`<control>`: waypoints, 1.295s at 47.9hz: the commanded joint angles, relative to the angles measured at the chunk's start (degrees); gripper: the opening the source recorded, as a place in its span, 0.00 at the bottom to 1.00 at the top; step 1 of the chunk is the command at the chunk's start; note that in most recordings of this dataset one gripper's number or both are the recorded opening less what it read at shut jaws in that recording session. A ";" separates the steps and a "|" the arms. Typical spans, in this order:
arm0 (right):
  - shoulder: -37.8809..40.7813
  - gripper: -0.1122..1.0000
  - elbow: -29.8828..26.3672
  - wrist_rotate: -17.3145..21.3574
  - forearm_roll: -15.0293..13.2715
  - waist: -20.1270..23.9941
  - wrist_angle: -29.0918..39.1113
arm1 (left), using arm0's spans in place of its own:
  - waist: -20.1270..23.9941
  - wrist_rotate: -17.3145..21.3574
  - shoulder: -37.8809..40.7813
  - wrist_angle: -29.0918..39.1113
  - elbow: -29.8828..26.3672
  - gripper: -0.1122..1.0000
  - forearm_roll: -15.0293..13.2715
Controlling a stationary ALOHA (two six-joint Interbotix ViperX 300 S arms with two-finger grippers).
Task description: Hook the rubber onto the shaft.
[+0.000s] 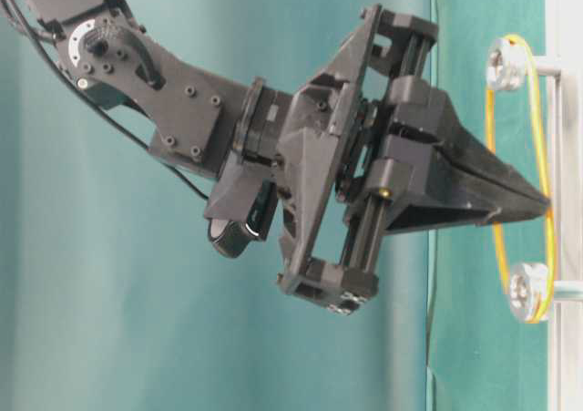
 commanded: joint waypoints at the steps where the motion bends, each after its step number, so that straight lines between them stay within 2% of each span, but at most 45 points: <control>1: -2.20 0.14 -0.18 -0.09 -0.26 0.18 -0.35 | 0.00 -0.09 0.53 -0.26 -1.23 0.12 0.09; 16: -2.37 0.14 0.00 -1.23 -1.14 0.09 -0.79 | 0.00 -0.09 0.62 -0.26 -1.32 0.12 0.09; 50: -2.37 0.15 0.00 -3.43 -1.14 0.09 -1.58 | 0.00 -0.09 0.62 -0.26 -1.23 0.12 0.09; 55: -2.46 0.31 0.00 -3.43 -1.14 0.09 -1.58 | 0.09 -0.09 0.62 -0.26 -1.23 0.12 0.09; 62: -2.72 0.70 0.00 -3.69 -1.23 0.09 -1.41 | 0.00 -0.09 0.62 -0.26 -1.32 0.12 0.09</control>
